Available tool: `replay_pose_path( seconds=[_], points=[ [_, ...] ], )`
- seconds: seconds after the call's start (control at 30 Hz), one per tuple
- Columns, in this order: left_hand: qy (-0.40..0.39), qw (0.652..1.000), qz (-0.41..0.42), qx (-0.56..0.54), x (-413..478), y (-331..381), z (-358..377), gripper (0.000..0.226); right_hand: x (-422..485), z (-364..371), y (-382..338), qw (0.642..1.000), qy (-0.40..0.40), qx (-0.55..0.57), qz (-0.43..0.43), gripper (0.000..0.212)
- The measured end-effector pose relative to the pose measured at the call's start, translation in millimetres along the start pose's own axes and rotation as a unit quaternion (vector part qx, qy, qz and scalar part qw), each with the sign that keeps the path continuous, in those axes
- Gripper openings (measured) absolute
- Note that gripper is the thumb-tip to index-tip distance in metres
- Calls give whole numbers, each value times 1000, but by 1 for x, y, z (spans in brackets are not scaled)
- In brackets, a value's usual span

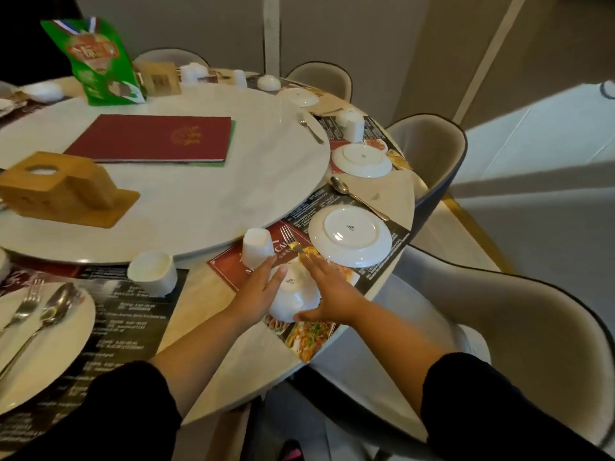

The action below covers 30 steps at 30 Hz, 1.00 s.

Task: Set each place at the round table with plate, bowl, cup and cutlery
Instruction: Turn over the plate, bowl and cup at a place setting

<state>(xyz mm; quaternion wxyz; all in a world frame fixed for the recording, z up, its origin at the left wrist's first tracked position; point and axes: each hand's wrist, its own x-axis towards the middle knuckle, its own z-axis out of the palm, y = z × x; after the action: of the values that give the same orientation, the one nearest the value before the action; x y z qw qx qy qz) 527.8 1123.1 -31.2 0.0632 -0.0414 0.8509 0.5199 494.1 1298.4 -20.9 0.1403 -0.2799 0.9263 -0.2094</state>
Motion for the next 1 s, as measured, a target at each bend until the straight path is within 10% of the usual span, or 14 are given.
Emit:
replay_pose_path(
  seconds=[0.4, 0.5, 0.57, 0.73, 1.0],
  points=[
    [75, 979, -78, -173, 1, -5, 1, 20, 50, 14, 14, 990, -30, 7, -140, 112],
    [93, 970, -78, -209, -5, 4, -10, 50, 54, -4, 11, 982, -94, 143, -82, 102],
    [97, 959, -90, -249, -7, 7, -18, 65, 54, -20, 3, 939, -165, 302, -9, 84],
    [118, 961, -136, -212, -12, 9, -21, 24, 56, -40, -10, 795, -237, 539, 149, 38],
    [108, 965, -214, -102, -25, -1, -13, 31, 62, -19, -8, 960, -154, 223, 69, 62]
  ],
)
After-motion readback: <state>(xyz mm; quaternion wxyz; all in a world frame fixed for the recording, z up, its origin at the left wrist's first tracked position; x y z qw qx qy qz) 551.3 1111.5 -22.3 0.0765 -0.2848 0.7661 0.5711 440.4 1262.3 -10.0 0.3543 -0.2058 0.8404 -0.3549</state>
